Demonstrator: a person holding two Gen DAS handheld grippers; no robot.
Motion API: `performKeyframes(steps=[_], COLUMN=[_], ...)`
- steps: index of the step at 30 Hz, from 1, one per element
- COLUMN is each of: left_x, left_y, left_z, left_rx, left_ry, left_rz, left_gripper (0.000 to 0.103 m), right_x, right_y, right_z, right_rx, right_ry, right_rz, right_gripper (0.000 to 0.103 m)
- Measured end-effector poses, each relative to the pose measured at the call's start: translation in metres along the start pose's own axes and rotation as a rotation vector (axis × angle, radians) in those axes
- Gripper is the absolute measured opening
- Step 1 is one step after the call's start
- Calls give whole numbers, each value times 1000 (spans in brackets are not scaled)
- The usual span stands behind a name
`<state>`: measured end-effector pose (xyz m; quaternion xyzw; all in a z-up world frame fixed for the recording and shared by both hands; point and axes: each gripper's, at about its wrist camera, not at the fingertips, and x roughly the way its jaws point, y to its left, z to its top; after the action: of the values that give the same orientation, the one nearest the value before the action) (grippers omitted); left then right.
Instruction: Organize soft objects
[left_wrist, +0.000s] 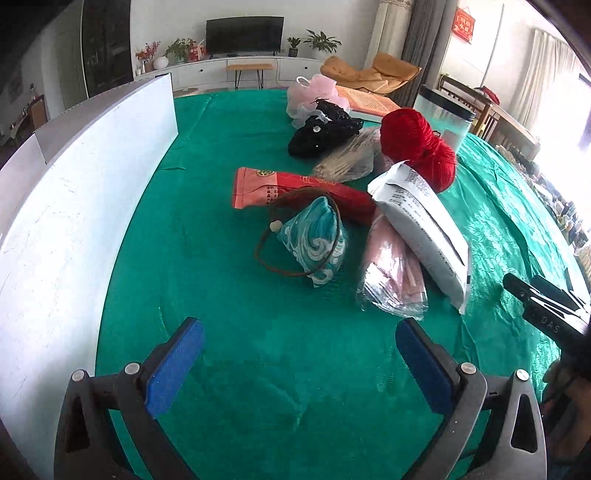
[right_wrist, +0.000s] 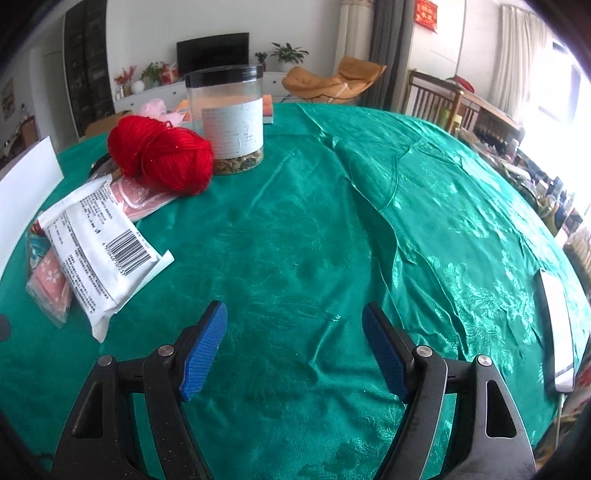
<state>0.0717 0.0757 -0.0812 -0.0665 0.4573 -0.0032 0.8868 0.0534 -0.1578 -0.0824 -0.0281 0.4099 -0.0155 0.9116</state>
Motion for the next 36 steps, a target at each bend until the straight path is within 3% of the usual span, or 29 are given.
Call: performKeyframes(steps=[3, 17, 36], left_x=[10, 18, 18], left_y=[6, -6, -5], left_z=[0, -8, -8], left_rx=[-16, 80, 78], left_ry=[3, -12, -12], left_rz=[-1, 79, 77], left_gripper=[103, 103, 103], right_x=[11, 13, 13], right_y=[-8, -8, -8], right_z=[0, -5, -5], right_rx=[38, 47, 47], right_ry=[42, 51, 52], right_rz=[20, 32, 34], right_gripper=[79, 86, 87])
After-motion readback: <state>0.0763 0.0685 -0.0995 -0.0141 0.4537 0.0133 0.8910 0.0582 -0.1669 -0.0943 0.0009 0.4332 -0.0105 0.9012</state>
